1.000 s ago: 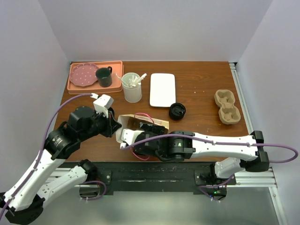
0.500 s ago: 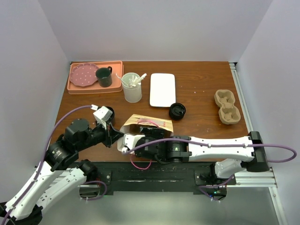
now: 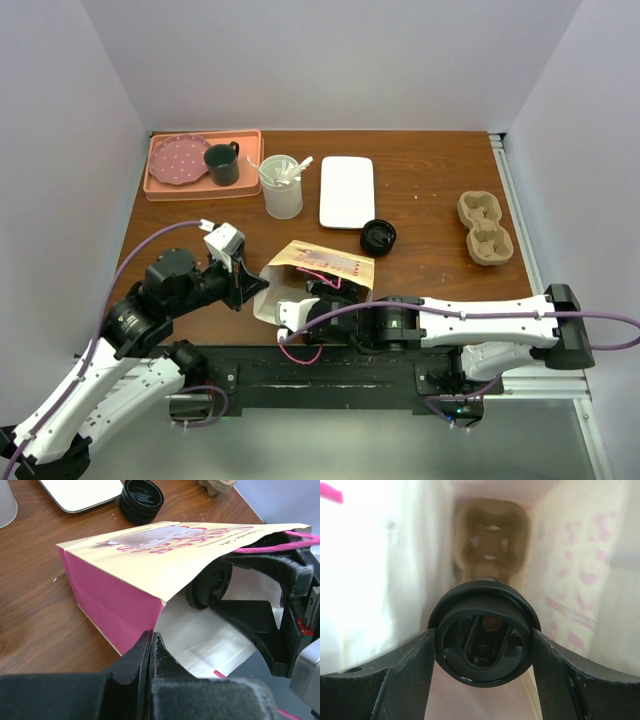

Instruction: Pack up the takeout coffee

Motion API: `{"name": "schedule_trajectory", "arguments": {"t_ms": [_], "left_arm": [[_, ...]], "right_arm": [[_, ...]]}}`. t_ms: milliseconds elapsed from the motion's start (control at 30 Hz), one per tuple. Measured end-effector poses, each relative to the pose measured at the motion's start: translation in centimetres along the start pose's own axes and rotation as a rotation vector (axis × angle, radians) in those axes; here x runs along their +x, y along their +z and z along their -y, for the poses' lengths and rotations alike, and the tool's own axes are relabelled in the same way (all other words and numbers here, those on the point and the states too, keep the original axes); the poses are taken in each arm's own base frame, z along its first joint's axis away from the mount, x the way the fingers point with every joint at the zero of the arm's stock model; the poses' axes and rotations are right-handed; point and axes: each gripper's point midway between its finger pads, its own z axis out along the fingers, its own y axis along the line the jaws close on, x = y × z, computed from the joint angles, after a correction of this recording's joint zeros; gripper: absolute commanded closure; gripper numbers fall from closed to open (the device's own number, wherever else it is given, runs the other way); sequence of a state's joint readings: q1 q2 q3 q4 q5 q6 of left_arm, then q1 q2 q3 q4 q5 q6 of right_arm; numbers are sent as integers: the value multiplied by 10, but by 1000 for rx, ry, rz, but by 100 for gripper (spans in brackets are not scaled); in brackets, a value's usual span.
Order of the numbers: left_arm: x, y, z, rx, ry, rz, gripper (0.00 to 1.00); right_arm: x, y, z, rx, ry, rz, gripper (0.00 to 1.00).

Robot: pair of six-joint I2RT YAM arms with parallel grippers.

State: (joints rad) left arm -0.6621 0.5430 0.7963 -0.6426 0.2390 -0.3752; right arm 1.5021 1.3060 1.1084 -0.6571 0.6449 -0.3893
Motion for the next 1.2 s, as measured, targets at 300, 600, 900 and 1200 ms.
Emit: {"name": "schedule_trajectory", "arguments": {"t_ms": [300,600,900,1200], "left_arm": [[-1,-1,3,4,-44,8,100],[-4,-5,13,35,-105,3,100],[-5,-7,18,67,-107,14,100],[-8,6,14,95,-49,99,100]], "right_arm": [[14,14,-3,-81,34,-36,59],[22,23,0,-69,7,-115,61],[11,28,16,-27,5,-97,62],[31,38,47,14,15,-108,64]]}}
